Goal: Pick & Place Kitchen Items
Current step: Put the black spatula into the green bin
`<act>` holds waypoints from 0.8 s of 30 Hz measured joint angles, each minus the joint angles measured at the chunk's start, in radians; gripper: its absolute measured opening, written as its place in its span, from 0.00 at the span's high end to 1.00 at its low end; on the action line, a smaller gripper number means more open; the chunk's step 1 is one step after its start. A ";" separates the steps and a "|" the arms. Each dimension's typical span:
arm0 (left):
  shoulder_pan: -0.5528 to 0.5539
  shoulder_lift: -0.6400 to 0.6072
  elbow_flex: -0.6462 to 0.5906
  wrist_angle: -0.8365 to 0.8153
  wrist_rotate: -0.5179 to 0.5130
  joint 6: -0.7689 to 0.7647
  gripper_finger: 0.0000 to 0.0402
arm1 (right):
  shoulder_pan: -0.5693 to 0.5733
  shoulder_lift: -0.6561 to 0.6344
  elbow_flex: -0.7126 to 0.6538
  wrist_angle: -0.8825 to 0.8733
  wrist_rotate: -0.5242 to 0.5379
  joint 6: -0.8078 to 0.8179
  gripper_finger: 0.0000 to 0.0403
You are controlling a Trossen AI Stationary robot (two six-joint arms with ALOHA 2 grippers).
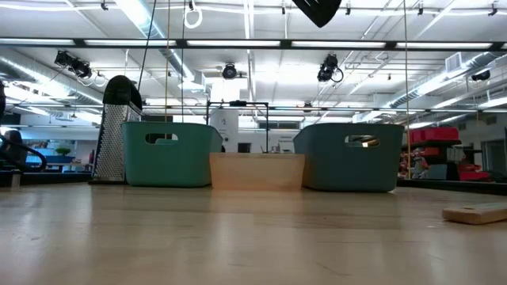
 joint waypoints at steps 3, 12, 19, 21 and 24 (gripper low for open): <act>0.000 0.006 0.000 0.007 0.031 0.000 0.41 | -0.002 0.001 0.000 0.007 -0.001 -0.016 0.81; 0.009 0.031 0.000 0.041 0.051 0.002 0.42 | -0.002 0.006 0.000 0.035 -0.004 -0.015 0.81; 0.009 0.059 0.000 0.035 0.028 0.014 0.61 | -0.002 0.007 0.000 0.019 -0.008 -0.014 0.81; 0.011 0.061 0.000 0.032 0.016 0.019 0.73 | -0.002 0.007 0.000 0.015 -0.011 -0.012 0.81; 0.013 0.062 0.000 0.005 0.004 0.040 0.82 | -0.002 0.008 0.000 -0.013 -0.011 0.006 0.81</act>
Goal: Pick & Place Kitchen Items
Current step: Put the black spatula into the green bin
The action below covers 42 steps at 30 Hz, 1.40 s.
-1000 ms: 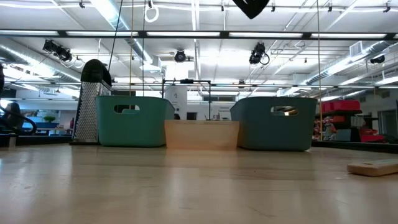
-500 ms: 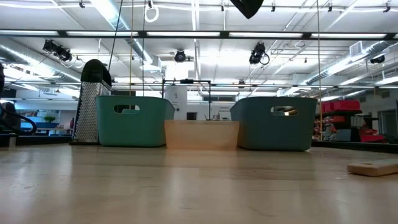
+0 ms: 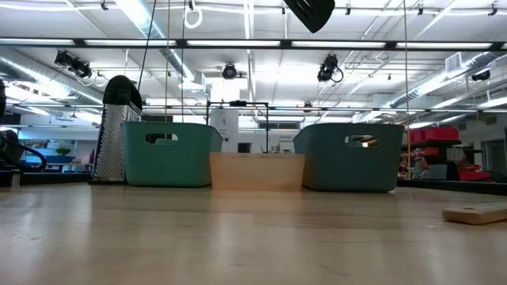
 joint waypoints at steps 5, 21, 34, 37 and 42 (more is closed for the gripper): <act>0.000 0.000 0.000 -0.020 -0.019 0.004 0.82 | 0.000 0.001 0.000 -0.015 0.002 0.008 0.81; 0.008 -0.084 -0.001 -0.277 -0.255 -0.021 0.82 | -0.003 -0.006 0.002 -0.173 0.181 0.114 0.59; 0.126 -0.166 0.000 -0.501 -0.364 -0.150 0.82 | -0.002 -0.005 0.002 -0.406 0.163 0.322 0.72; 0.176 -0.176 0.000 -0.537 -0.388 -0.203 0.82 | -0.002 -0.005 0.002 -0.447 0.161 0.360 0.74; 0.268 -0.178 -0.001 -0.617 -0.389 -0.281 0.82 | -0.002 -0.005 0.002 -0.459 0.137 0.371 0.76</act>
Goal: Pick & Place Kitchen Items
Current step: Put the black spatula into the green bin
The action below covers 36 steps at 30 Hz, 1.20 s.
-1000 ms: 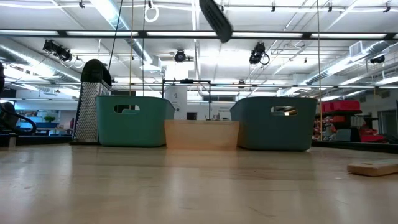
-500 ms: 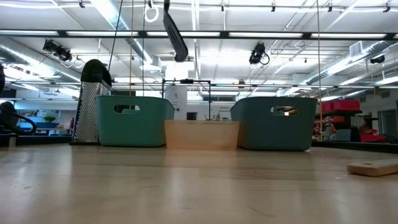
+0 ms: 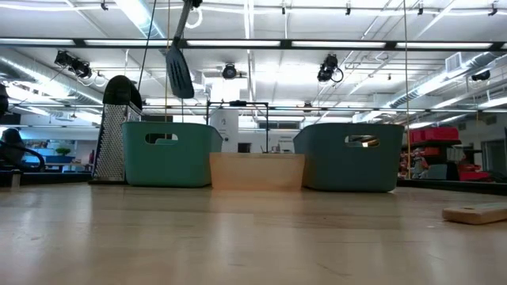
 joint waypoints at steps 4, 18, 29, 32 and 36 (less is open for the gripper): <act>0.067 0.000 0.000 -0.029 0.027 -0.034 0.82 | 0.000 0.000 0.000 0.000 0.000 0.003 0.76; 0.262 0.058 0.001 -0.083 0.150 -0.128 0.82 | 0.000 0.000 0.000 0.001 0.000 0.002 0.76; 0.373 0.168 0.001 -0.126 0.271 -0.115 0.82 | 0.000 0.001 -0.001 0.001 -0.034 0.002 0.76; 0.397 0.193 0.001 -0.127 0.274 -0.102 0.82 | 0.000 0.001 -0.001 0.001 -0.034 0.002 0.76; 0.435 0.217 0.001 -0.127 0.342 -0.098 0.82 | 0.000 0.001 -0.001 0.001 -0.034 0.002 0.76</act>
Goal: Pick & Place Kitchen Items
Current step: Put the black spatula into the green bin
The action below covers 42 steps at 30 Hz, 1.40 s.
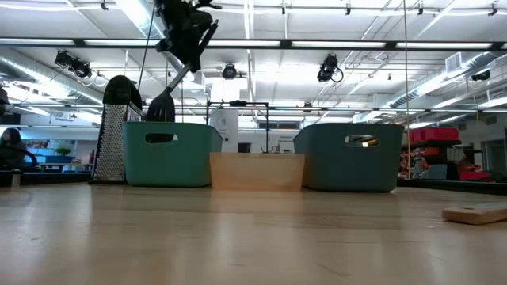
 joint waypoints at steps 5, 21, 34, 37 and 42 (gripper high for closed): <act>0.048 0.024 0.000 -0.001 0.068 0.002 0.82 | 0.000 0.000 0.000 -0.001 -0.009 0.000 0.76; 0.155 0.135 0.000 -0.005 0.183 0.024 0.82 | 0.000 0.000 -0.019 -0.014 -0.017 -0.008 0.76; 0.195 0.276 0.000 0.006 0.237 0.026 0.82 | 0.000 0.000 -0.132 0.095 -0.015 -0.064 0.76; 0.194 0.296 0.000 0.019 0.201 0.029 0.82 | 0.000 -0.001 -0.134 0.100 -0.015 -0.075 0.76; 0.195 0.310 0.000 0.025 0.178 0.029 0.63 | 0.000 0.000 -0.135 0.099 -0.015 -0.079 0.76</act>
